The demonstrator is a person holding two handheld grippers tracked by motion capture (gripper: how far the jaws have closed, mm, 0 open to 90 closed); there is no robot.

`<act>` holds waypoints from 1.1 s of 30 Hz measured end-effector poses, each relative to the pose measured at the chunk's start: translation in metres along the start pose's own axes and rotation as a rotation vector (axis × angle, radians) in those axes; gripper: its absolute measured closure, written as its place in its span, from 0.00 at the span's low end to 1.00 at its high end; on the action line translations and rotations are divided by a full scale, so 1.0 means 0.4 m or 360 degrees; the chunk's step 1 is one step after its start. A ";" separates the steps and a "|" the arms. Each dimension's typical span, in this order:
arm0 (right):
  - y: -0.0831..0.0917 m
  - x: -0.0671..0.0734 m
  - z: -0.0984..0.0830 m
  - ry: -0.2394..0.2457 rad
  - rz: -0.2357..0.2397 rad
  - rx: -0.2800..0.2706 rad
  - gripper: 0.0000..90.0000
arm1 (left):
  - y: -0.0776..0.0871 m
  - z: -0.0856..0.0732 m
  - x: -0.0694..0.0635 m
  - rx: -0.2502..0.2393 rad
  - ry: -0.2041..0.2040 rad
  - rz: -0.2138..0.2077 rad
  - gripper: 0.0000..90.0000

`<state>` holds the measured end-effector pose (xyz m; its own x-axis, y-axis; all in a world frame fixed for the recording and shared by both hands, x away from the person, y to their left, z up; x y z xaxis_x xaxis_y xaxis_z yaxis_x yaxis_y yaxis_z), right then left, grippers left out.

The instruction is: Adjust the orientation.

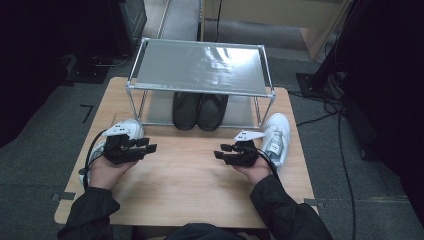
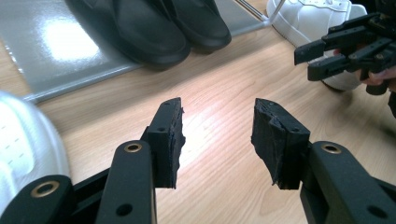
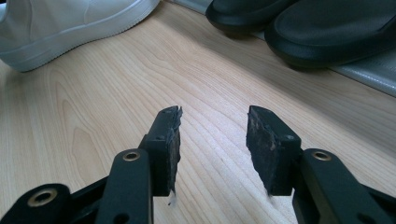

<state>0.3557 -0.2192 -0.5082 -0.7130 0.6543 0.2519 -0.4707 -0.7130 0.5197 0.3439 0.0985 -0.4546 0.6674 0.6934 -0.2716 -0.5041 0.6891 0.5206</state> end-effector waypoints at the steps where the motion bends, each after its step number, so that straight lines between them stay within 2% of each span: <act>1: 0.000 0.001 0.000 0.0000 0.0002 0.0001 0.61 | 0.006 -0.004 0.003 -0.0002 0.0005 0.0008 0.59; 2: 0.000 0.001 0.000 -0.0001 0.0003 0.0002 0.61 | 0.006 -0.004 0.003 -0.0002 0.0005 0.0008 0.59; 5: 0.000 0.004 -0.001 0.0004 0.0010 0.0005 0.61 | 0.024 -0.024 0.017 0.0027 -0.0010 0.0064 0.59; 10: -0.001 0.005 0.000 0.0006 0.0009 0.0000 0.61 | 0.055 -0.042 0.030 0.0007 0.0027 0.0091 0.59; 20: -0.004 0.006 0.010 0.0012 0.0032 -0.0016 0.61 | 0.138 -0.090 0.062 0.0002 0.0095 0.0224 0.59; 28: -0.001 0.005 0.010 0.0009 0.0030 -0.0019 0.61 | 0.203 -0.113 0.079 -0.0091 0.0152 0.0248 0.61; 33: -0.001 0.007 0.010 0.0017 0.0028 -0.0021 0.61 | 0.240 -0.120 0.087 -0.0145 0.0205 0.0305 0.60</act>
<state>0.3559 -0.2160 -0.5043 -0.7268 0.6390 0.2520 -0.4649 -0.7277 0.5043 0.2922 0.1988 -0.4530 0.4825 0.8304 -0.2787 -0.6660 0.5545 0.4990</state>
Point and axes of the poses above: each handheld gripper's, and its own axes: y roughly backward along the jaws, z roughly out of its top, x roughly to its left, the point moved 6 cm from there along -y, roughly forward along the jaws, and after that the axes turned 3 degrees about -x, right-handed, at the moved point
